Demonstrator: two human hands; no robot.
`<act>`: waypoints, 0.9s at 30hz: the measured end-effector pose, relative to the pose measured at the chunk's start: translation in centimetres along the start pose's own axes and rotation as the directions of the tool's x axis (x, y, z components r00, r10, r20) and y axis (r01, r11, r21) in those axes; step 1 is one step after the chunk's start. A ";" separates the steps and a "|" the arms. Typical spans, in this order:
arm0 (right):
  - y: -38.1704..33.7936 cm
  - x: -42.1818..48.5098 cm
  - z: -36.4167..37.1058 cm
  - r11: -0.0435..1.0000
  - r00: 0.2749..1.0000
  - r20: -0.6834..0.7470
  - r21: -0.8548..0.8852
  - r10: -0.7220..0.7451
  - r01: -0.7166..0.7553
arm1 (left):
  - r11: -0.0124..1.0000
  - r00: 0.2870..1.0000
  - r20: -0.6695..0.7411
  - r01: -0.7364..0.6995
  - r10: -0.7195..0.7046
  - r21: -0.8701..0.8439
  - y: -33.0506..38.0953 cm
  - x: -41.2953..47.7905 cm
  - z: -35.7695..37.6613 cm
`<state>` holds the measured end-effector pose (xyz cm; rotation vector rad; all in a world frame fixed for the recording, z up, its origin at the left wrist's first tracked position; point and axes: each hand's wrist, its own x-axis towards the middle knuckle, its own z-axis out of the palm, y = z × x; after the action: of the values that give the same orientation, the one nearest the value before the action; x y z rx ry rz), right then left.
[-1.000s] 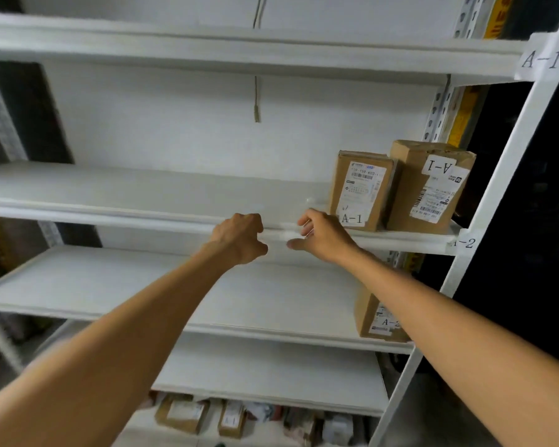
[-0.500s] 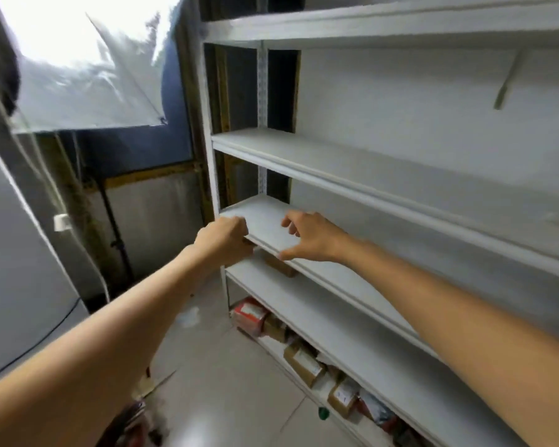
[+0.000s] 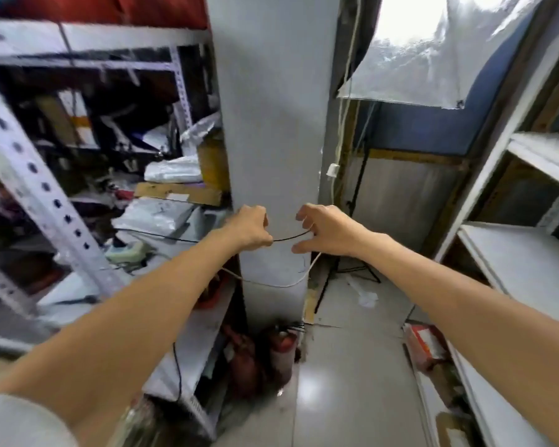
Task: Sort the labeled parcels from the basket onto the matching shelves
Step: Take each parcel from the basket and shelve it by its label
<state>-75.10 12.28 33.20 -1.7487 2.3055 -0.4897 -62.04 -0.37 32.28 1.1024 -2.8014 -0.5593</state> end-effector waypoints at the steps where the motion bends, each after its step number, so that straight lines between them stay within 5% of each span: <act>1: -1.5 0.9 1.0 0.998 0.998 0.028 0.026 -0.056 0.056 | 0.999 0.999 -0.011 0.049 -0.049 -0.007 -1.8 -1.2 -0.4; 7: -12.9 3.8 8.3 0.890 0.874 0.167 0.090 -0.456 0.447 | 0.938 0.934 -0.107 0.345 -0.341 0.020 -13.1 -11.7 -0.8; 13: -23.5 4.2 15.6 0.735 0.660 0.352 0.140 -0.664 0.664 | 0.754 0.745 -0.142 0.657 -0.652 -0.017 -22.7 -24.8 -1.5; 20: -33.7 6.1 21.7 0.656 0.536 0.448 0.166 -0.715 0.736 | 0.554 0.544 -0.108 0.824 -0.832 -0.121 -30.4 -33.7 -1.8; 27: -42.8 9.8 27.7 0.645 0.488 0.533 0.150 -0.691 0.749 | 0.498 0.490 -0.093 0.843 -0.867 -0.203 -39.3 -37.1 -3.1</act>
<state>-29.74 -11.30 24.26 -2.4712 1.1228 0.0622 -8.72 -2.92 23.11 2.3677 -1.8041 -0.6185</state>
